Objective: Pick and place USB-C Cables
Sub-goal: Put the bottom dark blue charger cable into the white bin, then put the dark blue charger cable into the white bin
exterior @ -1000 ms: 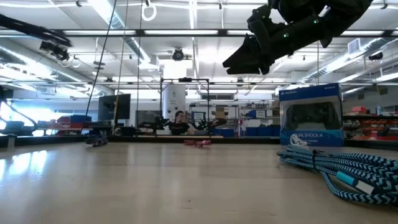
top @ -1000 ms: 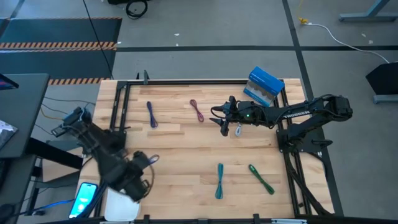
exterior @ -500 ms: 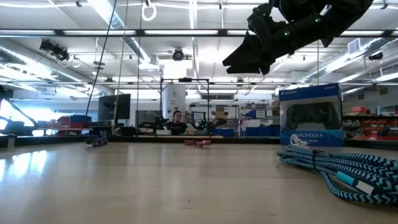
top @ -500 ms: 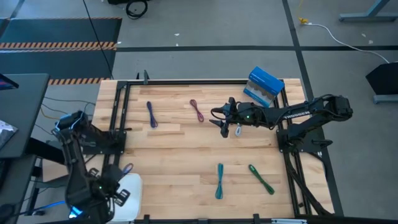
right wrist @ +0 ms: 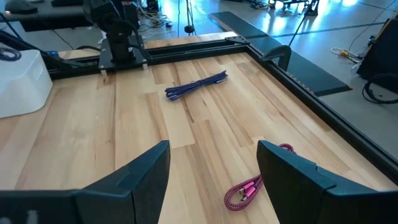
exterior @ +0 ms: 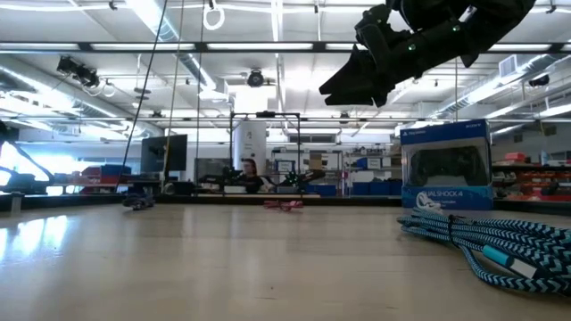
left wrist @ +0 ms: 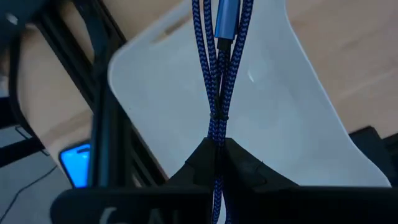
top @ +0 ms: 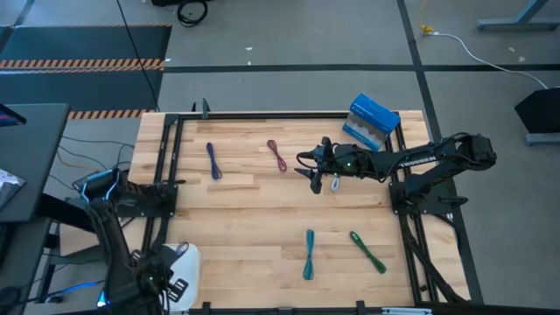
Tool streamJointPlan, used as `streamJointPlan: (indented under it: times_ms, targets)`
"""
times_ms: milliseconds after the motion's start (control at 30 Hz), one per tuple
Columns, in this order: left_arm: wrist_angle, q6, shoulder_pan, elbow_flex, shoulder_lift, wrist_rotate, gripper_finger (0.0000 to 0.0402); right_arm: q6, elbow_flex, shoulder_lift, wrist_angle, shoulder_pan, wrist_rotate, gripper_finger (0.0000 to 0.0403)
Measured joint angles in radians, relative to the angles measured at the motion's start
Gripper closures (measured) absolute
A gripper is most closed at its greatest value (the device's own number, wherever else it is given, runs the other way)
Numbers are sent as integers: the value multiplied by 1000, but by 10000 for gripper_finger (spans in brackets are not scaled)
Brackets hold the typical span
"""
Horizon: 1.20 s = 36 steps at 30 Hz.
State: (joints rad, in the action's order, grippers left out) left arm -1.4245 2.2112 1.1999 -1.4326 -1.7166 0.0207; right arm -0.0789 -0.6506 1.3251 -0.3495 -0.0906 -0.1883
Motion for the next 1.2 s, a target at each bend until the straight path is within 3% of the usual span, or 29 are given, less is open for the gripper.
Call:
streamJointPlan:
  times_ms: [333, 900, 1067, 1200]
  targets:
    - [25, -20, 23, 0, -47, -47, 374, -22, 0, 0, 1, 24, 0, 155]
    - [61, -54, 9, 0, -49, -33, 286, -22, 0, 0, 1, 50, 0, 155]
    - [-6, -207, -64, 0, -39, -24, 273, -25, 0, 0, -10, 50, 0, 155]
    - [-25, -440, -179, 0, -25, 163, 268, -38, 0, 0, -32, 54, 25, 155]
